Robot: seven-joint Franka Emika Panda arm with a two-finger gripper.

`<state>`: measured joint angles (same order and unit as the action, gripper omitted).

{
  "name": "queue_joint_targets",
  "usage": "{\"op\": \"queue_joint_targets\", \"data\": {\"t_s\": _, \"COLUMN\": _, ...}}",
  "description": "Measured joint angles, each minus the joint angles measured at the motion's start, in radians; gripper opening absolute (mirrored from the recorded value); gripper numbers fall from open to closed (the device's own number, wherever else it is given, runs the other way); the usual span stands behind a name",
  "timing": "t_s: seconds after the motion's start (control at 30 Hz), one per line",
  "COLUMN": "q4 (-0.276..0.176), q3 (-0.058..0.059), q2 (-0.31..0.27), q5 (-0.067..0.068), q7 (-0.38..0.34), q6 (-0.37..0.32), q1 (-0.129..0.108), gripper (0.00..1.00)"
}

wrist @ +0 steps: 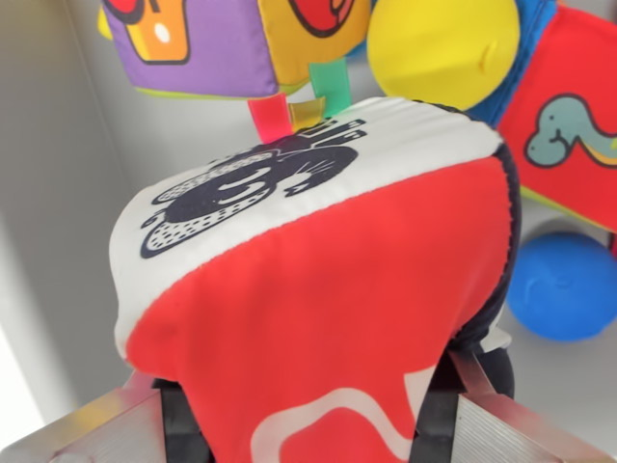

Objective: Pick an object from the bin

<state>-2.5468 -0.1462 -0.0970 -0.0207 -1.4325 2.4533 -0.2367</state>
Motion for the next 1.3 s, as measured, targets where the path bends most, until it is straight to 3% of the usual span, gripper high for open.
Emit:
{"op": "queue_joint_targets", "data": {"t_s": 0.6, "q4": 0.08, "q3": 0.002, "q2": -0.139, "q5": -0.019, "q7": 0.015, "q6": -0.218, "q1": 0.0, "gripper": 0.0}}
{"op": "queue_joint_targets", "data": {"t_s": 1.3, "q4": 0.185, "q3": 0.008, "q2": -0.213, "q5": -0.023, "q7": 0.021, "q6": -0.398, "q1": 0.0, "gripper": 0.0}}
